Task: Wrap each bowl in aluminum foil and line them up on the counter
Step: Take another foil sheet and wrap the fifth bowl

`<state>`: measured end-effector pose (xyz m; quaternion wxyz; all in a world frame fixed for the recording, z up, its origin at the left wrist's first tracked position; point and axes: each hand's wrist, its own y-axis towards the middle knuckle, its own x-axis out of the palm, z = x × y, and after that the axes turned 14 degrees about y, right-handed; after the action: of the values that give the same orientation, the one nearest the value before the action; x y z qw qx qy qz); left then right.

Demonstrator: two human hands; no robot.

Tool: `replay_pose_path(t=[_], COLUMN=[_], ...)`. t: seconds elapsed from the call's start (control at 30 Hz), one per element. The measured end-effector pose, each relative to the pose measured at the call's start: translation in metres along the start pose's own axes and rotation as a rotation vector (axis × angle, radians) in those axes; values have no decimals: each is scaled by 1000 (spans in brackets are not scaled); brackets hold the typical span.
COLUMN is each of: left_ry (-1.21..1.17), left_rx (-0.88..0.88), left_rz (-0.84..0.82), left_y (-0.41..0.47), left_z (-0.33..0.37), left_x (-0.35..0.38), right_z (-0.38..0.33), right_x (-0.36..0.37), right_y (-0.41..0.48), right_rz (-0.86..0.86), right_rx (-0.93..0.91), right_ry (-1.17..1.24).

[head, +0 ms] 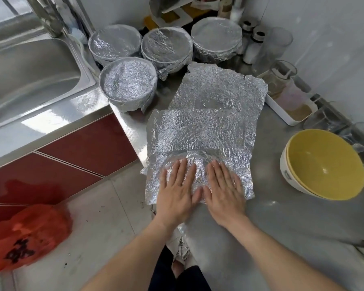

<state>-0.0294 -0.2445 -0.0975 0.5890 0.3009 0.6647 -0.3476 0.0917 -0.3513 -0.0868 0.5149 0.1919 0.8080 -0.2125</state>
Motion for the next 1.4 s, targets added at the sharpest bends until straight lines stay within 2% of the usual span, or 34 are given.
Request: replay_pose_path(t=[0.07,0.2,0.4,0.57,0.97,1.1,1.27,1.3,1.4], left_ry=[-13,-10,-28,-47,-11,4,-6,-10,-23], left_rx=[-14,-17,16,-90,-107,-92,-92,-90,-82], left_rz=[-19,-18,-38,-57,-107,-174,-232,-245,-261], left_y=[-2,0,-1,14,12,13,16,17,18], left_z=[0,1,1,-24,-36,-32,-26,-26,-30], left_x=[-1,-3,-7,-14,-12,-19,-33,-33,-38], right_z=[-2,20,25,23,20,25,-1,-11,-31], right_x=[-1,-10,-13,-13,-16,-15,-30,-32,-24], right_y=[-1,-9,-14,-14,-11,-13,6,14,24], right_rz=[-1,52,67,58,51,8,55,54,-155], right_rx=[9,140,154,158,161,160,196,157,77], right_ry=[-14,7,-36,-47,25,-2,6,21,92])
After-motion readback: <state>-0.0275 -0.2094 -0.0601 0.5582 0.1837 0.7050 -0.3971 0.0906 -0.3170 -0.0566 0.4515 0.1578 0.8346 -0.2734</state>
